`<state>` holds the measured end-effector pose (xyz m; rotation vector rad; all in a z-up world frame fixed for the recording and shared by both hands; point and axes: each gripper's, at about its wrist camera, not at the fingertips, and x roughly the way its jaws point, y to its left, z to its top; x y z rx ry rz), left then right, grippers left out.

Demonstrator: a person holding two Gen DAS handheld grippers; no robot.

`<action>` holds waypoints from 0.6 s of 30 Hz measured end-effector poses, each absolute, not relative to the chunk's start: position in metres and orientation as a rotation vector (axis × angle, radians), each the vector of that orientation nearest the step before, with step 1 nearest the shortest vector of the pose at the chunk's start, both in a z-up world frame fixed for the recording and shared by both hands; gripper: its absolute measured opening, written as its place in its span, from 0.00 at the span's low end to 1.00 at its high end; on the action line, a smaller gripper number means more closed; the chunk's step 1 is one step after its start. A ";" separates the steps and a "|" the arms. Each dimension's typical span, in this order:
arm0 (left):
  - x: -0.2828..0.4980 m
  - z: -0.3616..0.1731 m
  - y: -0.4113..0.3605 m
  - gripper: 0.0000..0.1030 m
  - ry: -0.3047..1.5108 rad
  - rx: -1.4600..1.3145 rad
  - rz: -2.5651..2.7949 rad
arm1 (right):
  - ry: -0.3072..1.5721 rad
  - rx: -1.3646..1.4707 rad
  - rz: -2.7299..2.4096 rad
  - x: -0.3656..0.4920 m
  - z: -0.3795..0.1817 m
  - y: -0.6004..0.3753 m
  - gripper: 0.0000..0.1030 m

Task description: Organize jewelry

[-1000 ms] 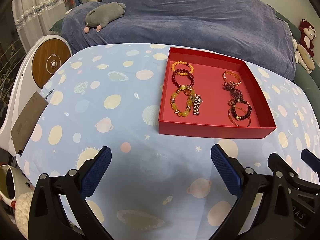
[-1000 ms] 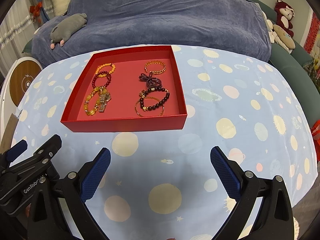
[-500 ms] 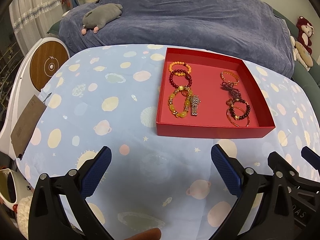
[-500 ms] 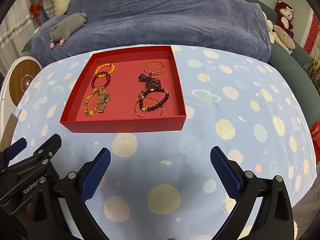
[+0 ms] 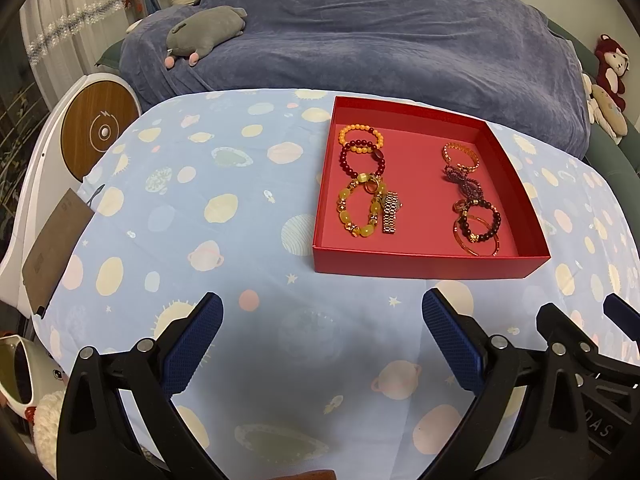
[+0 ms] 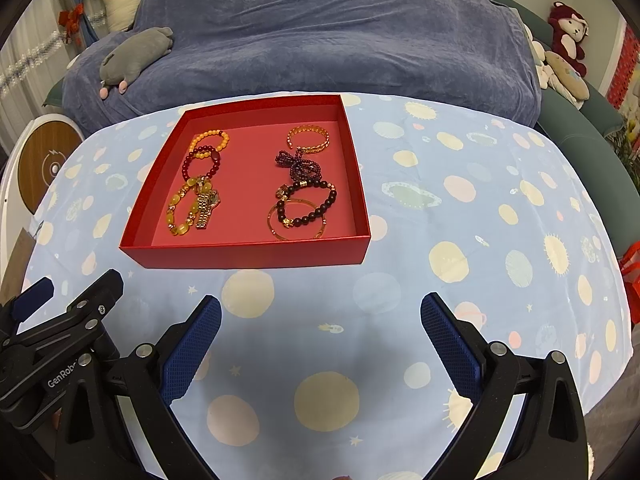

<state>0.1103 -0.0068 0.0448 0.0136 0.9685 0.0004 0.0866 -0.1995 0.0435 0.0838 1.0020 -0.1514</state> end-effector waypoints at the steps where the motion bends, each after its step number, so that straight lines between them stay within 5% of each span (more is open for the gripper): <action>1: 0.110 0.045 -0.007 0.92 0.968 0.015 0.001 | 1.002 0.084 -0.152 0.087 0.044 -0.200 0.94; 18: 0.110 0.046 -0.006 0.92 0.969 0.013 0.000 | 0.998 0.087 -0.151 0.086 0.046 -0.200 0.93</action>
